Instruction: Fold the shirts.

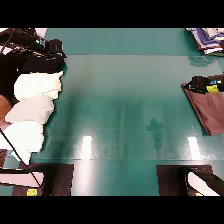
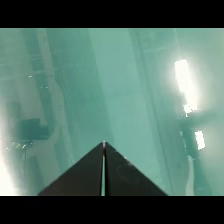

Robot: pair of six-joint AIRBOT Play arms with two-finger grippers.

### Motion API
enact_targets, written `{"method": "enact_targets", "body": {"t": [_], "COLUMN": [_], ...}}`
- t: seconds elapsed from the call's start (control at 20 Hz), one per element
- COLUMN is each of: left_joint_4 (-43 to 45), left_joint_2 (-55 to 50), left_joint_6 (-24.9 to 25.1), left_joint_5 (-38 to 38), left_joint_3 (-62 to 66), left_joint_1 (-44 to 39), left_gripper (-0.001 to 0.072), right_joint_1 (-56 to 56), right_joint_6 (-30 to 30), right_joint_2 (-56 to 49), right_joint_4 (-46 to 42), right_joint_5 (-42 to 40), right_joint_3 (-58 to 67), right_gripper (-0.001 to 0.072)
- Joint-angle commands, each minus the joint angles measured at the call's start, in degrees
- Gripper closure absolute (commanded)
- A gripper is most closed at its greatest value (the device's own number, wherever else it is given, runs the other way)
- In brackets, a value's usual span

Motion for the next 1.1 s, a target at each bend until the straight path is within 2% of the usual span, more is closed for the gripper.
{"method": "enact_targets", "body": {"t": [0.0, 0.7, 0.85, 0.9, 0.95, 1.0, 1.05], "left_joint_4": [0.0, -0.04, 0.07, 1.31, 4.17, 7.91, 12.72], "left_joint_2": [0.0, 0.0, 0.0, -0.02, -0.09, -0.22, -0.52], "left_joint_6": [0.0, -0.02, 0.09, 0.07, 0.02, -0.22, -0.72], "left_joint_5": [0.02, 0.07, 2.03, 3.17, 4.87, 7.58, 10.84], "left_joint_3": [0.07, 0.07, 0.07, 0.07, 0.07, 0.07, 0.07], "left_joint_1": [0.04, 0.04, 0.04, 0.11, 0.09, 0.09, 0.11], "left_gripper": [0.0685, 0.0685, 0.0682, 0.0498, 0.0143, 0.0086, 0.0084], "right_joint_1": [0.13, 0.13, 0.13, 0.13, 0.13, 0.13, 0.13], "right_joint_6": [0.0, 0.0, 0.0, 0.0, 0.0, 0.04, 0.04], "right_joint_2": [0.04, 0.04, 0.04, 0.04, 0.04, 0.04, 0.04], "right_joint_4": [0.04, 0.04, 0.07, 0.15, 0.17, 0.17, 0.2], "right_joint_5": [-0.02, -0.09, -0.13, -0.24, -0.24, -0.17, -0.11], "right_joint_3": [0.07, 0.07, 0.07, 0.02, 0.02, 0.02, 0.02], "right_gripper": [0.0693, 0.0693, 0.0693, 0.0693, 0.0693, 0.0694, 0.0693]}}
